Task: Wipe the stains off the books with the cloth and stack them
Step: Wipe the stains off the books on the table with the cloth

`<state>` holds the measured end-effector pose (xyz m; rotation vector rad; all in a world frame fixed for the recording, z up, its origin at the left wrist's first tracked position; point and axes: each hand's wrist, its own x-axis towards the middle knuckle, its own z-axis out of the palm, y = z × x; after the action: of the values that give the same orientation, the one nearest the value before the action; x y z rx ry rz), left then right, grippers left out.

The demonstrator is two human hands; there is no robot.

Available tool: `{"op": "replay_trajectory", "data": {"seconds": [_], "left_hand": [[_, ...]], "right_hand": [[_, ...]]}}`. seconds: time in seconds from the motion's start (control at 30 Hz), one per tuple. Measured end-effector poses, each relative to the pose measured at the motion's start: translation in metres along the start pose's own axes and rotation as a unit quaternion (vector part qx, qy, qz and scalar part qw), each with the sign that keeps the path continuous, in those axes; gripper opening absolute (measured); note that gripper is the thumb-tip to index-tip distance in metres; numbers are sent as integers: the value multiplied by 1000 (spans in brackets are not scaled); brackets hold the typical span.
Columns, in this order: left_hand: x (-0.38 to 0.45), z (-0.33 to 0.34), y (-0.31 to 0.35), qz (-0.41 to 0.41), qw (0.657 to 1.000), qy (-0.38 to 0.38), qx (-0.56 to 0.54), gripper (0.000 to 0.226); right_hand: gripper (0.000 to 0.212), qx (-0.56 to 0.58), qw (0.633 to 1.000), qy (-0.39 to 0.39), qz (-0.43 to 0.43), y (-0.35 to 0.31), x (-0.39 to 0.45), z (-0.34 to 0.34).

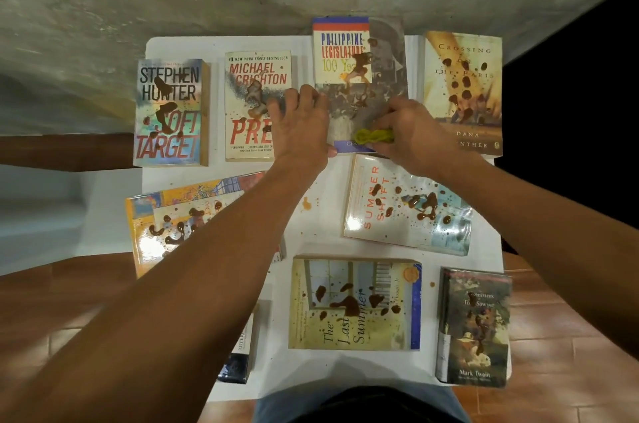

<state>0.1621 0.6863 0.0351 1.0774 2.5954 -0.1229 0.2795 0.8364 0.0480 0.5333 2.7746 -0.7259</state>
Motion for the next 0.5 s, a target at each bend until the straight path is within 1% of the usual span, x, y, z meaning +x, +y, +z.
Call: {"op": "replay_trajectory", "data": {"seconds": [0.07,0.17,0.2,0.3,0.33,0.43,0.47,0.5], "left_hand": [[0,0,0,1,1000,3,-4,80],[-1,-2,-1,0,1000,-3,-7,80],[-1,-2,-1,0,1000,-3,-7,80],[0,-2,0,-1,1000,0,-8,81],[0,-2,-1,-2,1000,0,-10,81],[-1,-1,0,-4,1000,-1,-7,82],[-1,-1,0,-4,1000,-1,-6,82],[-1,-1,1,-4,1000,0,-7,82]], "right_hand": [[28,5,1000,-23,-4,6,3,-8],[34,26,998,30,58,16,14,-20],[35,25,997,32,58,17,15,-20],[33,4,1000,-30,-6,15,11,-19],[33,4,999,-34,-7,17,10,-21],[34,15,998,33,43,22,14,-26],[33,17,998,40,41,21,14,-27],[32,12,999,29,30,19,15,-27]]}}
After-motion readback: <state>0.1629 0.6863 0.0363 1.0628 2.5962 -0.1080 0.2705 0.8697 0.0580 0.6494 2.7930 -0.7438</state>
